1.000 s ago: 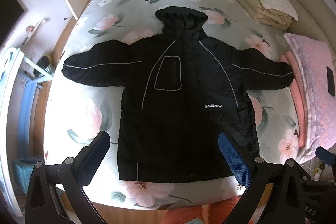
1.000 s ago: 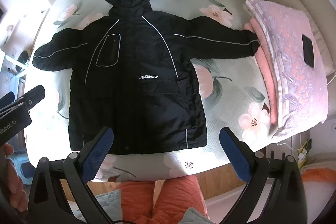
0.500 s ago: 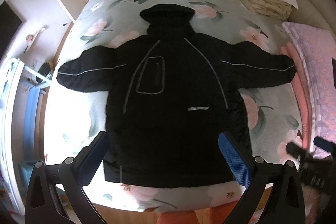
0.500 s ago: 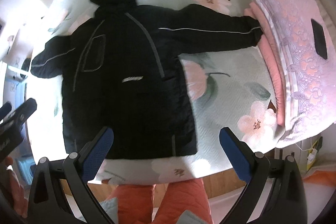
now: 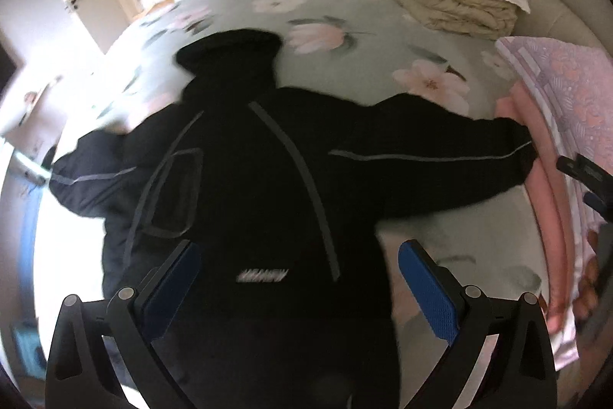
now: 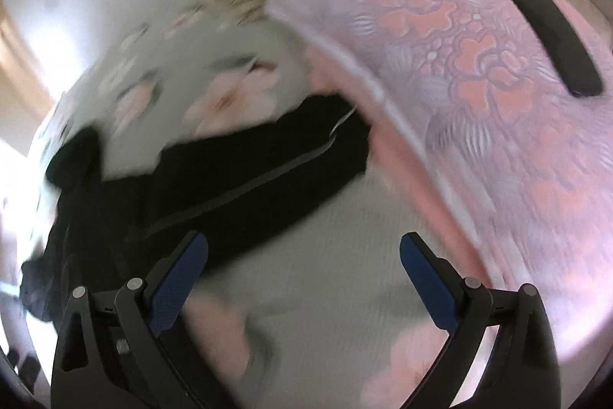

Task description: Fold large clothes

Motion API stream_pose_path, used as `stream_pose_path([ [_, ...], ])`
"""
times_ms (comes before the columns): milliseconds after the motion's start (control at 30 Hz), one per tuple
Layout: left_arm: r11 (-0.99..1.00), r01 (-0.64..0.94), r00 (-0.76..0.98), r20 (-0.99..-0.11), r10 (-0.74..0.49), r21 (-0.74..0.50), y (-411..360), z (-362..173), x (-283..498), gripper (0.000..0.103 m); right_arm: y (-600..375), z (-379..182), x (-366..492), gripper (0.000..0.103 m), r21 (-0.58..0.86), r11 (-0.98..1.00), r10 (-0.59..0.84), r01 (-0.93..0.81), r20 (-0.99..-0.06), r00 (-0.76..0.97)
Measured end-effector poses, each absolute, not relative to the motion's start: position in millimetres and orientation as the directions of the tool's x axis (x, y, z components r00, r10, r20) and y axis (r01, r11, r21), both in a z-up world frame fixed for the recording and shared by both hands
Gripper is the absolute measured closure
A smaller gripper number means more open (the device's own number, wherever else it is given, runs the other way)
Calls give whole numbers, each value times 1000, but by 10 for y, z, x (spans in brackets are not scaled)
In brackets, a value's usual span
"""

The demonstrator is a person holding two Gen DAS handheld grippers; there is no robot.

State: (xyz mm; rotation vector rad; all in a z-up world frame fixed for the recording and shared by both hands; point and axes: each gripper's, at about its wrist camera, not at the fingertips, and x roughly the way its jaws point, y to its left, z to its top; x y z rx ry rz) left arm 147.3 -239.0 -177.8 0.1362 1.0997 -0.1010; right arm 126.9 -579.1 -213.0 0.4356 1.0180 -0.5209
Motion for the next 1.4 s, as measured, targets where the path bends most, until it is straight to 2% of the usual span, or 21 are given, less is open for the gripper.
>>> stream_pose_path([
  [200, 985, 171, 445, -894, -57, 23, -2750, -2426, 1939, 1, -6335, -2973, 1737, 24, 142, 717, -221, 682, -882, 416],
  [267, 982, 184, 452, -891, -55, 32, -2842, -2580, 2053, 1, -6486, -3216, 1843, 26, 147, 679, -243, 719, -880, 409],
  [333, 978, 201, 461, -886, -47, 53, -2941, -2726, 2159, 1, -6608, -3387, 1925, 34, 127, 656, -277, 744, -877, 393],
  [467, 971, 228, 461, -886, -42, 72, -3083, -2971, 2327, 2, -6749, -3607, 2086, 34, 101, 635, -337, 766, -856, 392],
  [567, 962, 258, 462, -886, -38, 93, -3198, -3142, 2441, 10, -6698, -3773, 2286, 36, 60, 683, -327, 728, -865, 379],
  [600, 956, 276, 463, -886, -39, 102, -3251, -3199, 2483, 11, -6671, -3825, 2331, 43, 39, 703, -325, 710, -871, 370],
  [633, 951, 292, 463, -885, -43, 107, -3300, -3239, 2519, 12, -6630, -3869, 2367, 55, 9, 726, -325, 688, -877, 354],
  [667, 944, 311, 462, -886, -49, 110, -3360, -3283, 2564, 14, -6592, -3863, 2365, 60, -5, 745, -320, 667, -880, 352],
  [700, 936, 336, 460, -885, -66, 105, -3420, -3314, 2606, 16, -6538, -3808, 2319, 81, -8, 760, -313, 650, -881, 356],
  [733, 929, 358, 457, -885, -86, 95, -3475, -3333, 2645, 22, -6508, -3720, 2266, 88, -1, 773, -304, 634, -878, 370],
  [800, 912, 404, 441, -889, -127, 70, -3593, -3365, 2725, 29, -6452, -3377, 2070, 91, 13, 787, -322, 617, -845, 428],
  [833, 902, 430, 427, -891, -158, 46, -3661, -3386, 2772, 35, -6428, -3144, 1938, 92, -31, 781, -385, 623, -810, 442],
  [900, 883, 468, 387, -896, -217, -12, -3782, -3447, 2865, 36, -6448, -2788, 1688, 92, -85, 754, -488, 652, -737, 468],
  [933, 873, 485, 356, -902, -245, -46, -3857, -3503, 2914, 36, -6516, -2684, 1581, 93, -55, 753, -478, 656, -731, 487],
  [1000, 856, 506, 300, -907, -295, -111, -3999, -3671, 3022, 36, -6623, -2728, 1548, 93, -27, 759, -437, 650, -761, 479],
  [1100, 854, 505, 215, -941, -262, -122, -4181, -4053, 3141, 36, -6580, -3016, 1743, 93, -129, 774, -465, 620, -780, 418],
  [1133, 855, 505, 239, -932, -273, -121, -4194, -4085, 3150, 34, -6586, -3132, 1804, 93, -149, 778, -461, 611, -796, 392],
  [1167, 850, 511, 246, -926, -287, -128, -4206, -4067, 3148, 31, -6619, -3253, 1864, 93, -172, 771, -462, 613, -813, 353],
  [1233, 843, 526, 245, -928, -282, -117, -4223, -4039, 3122, 30, -6661, -3350, 1917, 93, -171, 772, -444, 612, -835, 326],
  [1400, 839, 518, 280, -895, -348, -165, -3902, -3683, 2956, 30, -6463, -3101, 1923, 93, -162, 806, -429, 569, -823, 373],
])
